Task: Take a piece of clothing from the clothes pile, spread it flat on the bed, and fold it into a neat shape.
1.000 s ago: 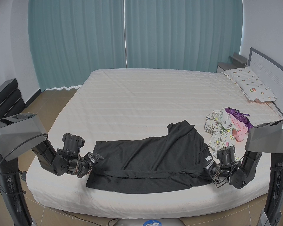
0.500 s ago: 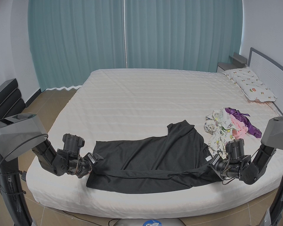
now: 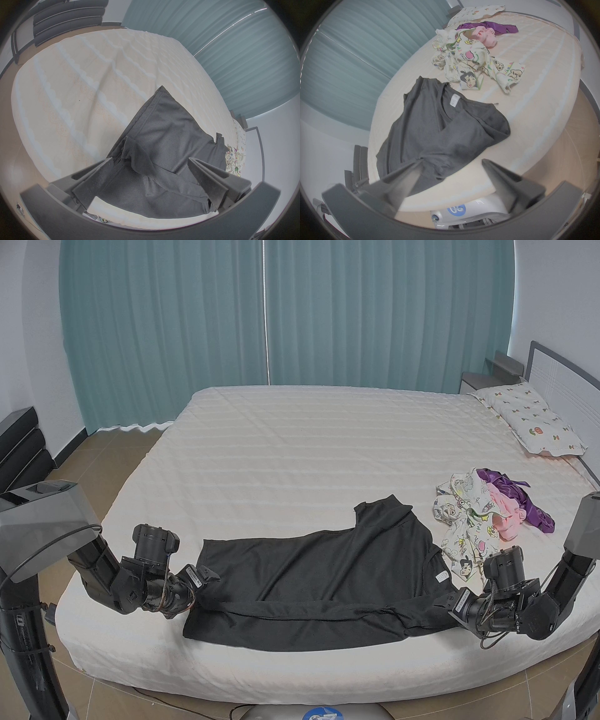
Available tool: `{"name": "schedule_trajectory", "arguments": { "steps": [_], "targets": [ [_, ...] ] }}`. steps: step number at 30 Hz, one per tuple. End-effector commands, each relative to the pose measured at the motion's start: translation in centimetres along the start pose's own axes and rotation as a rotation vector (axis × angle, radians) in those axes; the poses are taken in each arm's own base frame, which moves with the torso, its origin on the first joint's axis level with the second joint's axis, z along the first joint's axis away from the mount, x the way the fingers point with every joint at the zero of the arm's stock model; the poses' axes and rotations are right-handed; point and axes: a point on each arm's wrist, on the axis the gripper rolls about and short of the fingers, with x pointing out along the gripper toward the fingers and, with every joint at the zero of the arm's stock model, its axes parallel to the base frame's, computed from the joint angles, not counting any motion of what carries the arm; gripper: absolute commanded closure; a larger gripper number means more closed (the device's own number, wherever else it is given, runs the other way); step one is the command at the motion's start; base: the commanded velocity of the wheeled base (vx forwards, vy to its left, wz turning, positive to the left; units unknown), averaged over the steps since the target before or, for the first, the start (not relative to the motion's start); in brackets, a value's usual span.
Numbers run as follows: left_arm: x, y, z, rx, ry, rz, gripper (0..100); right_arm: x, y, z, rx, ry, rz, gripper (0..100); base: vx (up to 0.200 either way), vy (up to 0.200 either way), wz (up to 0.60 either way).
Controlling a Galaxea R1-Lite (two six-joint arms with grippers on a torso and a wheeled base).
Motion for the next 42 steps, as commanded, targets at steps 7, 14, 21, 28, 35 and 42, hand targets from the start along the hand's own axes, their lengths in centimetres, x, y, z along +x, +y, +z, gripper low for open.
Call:
{"name": "schedule_trajectory", "arguments": {
  "steps": [7,14,21,28,35,42],
  "targets": [
    [-0.3,-0.5,0.9,-0.003,-0.028,-0.025,0,0.8,-0.7,2.5,0.053,-0.019,0.03,0,0.0,0.0,0.0],
    [0.8,-1.5,1.7,0.037,-0.043,-0.042,0,1.7,-1.2,3.7,0.018,-0.012,0.063,0,0.0,0.0,0.0],
    [2.9,-0.7,1.0,0.077,-0.019,0.031,0,2.1,-1.2,3.6,0.012,-0.026,0.081,0,0.0,0.0,0.0],
    [2.6,-0.6,0.1,0.091,0.003,0.055,0,2.1,-1.3,3.5,0.012,-0.028,0.081,0,0.0,0.0,0.0],
    [2.7,-0.1,-0.5,0.125,-0.02,0.136,0,2.1,-1.4,3.5,0.012,-0.028,0.079,0,0.0,0.0,0.0],
    [3.3,-0.3,-0.4,0.132,-0.019,0.135,0,2.2,-1.3,3.4,0.009,-0.023,0.078,0,0.0,0.0,0.0]
  ]
}}
